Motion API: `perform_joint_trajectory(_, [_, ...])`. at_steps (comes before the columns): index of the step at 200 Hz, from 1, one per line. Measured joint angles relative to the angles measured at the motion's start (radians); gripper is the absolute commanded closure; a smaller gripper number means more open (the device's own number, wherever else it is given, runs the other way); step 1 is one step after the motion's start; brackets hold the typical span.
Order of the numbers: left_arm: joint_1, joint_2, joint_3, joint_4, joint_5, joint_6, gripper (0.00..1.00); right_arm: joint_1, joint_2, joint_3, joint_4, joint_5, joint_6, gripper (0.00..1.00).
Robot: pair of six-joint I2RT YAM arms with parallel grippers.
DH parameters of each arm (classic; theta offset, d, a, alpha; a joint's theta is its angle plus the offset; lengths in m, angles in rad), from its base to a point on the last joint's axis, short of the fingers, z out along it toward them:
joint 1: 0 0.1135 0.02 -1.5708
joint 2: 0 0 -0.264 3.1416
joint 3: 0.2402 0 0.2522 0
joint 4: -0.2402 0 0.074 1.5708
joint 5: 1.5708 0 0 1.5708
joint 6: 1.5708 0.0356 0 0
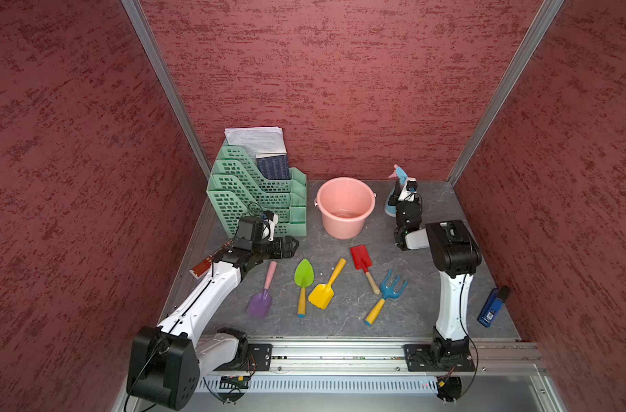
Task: Organize the gardening tools
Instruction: Place the gardening tool at the center of the board.
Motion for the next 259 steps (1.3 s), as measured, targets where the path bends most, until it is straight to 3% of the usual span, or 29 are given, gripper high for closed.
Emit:
perform_joint_trajectory(92, [-0.004,-0.01,-0.002,0.0,-0.017,0.0,0.0,0.0,0.088,0.05,0.0,-0.06,-0.023,1.0])
perform_joint_trajectory(109, [-0.004,-0.014,-0.002,0.0,-0.018,0.0,0.0,0.0,0.088,0.049,0.001,-0.06,-0.026,0.86])
perform_joint_trajectory(157, [-0.005,-0.025,-0.002,0.0,-0.019,0.0,0.0,0.002,0.084,0.001,0.06,-0.05,-0.025,0.62])
perform_joint_trajectory(212, [-0.005,-0.033,-0.004,0.001,-0.023,0.0,0.0,0.01,0.081,-0.048,0.058,-0.037,-0.031,0.24])
perform_joint_trajectory(259, [-0.005,-0.046,-0.006,0.0,-0.024,0.0,0.0,0.028,0.042,-0.103,0.053,0.005,-0.04,0.02])
